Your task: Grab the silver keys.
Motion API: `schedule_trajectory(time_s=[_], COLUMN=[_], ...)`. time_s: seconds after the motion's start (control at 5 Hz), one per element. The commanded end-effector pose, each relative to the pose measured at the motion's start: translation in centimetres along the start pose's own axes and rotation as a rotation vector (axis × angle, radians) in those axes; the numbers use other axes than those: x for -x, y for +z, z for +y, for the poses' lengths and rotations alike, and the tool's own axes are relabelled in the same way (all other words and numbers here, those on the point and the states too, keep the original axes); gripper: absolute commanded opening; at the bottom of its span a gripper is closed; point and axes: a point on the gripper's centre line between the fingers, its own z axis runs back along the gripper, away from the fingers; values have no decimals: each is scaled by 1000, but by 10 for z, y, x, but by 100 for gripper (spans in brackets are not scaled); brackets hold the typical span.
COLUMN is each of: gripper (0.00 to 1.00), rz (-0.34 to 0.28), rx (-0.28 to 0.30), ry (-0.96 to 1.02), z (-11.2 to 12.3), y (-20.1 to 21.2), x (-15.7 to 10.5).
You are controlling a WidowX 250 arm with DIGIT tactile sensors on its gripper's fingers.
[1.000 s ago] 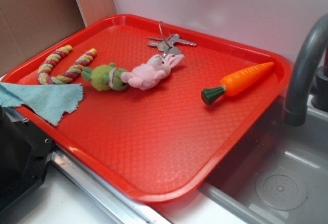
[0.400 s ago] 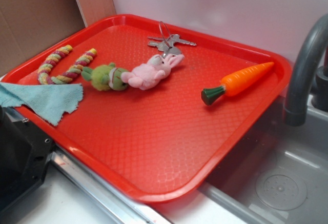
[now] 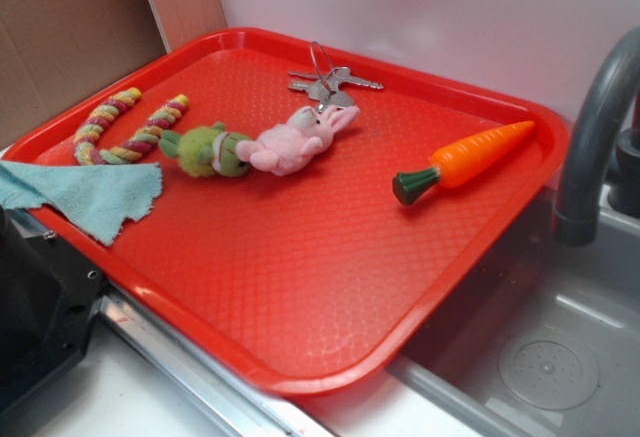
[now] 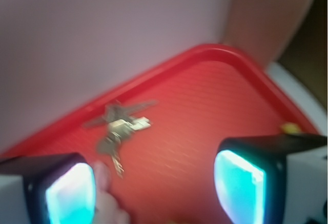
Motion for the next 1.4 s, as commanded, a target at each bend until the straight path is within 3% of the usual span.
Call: schedule_trajectory(time_s=[0.0, 0.2, 0.4, 0.6, 0.8, 1.0, 1.2], gripper=[100, 100, 100, 100, 0, 0, 0], rz=[28, 91, 94, 74, 76, 106, 84], rx=[60, 46, 16, 64, 17, -27, -41], ry=[63, 54, 46, -40, -67, -91, -108], z=[-10, -14, -13, -30, -35, -31, -32], y=[-48, -74, -83, -94, -99, -120, -109], x=[-15, -14, -14, -19, -17, -9, -8])
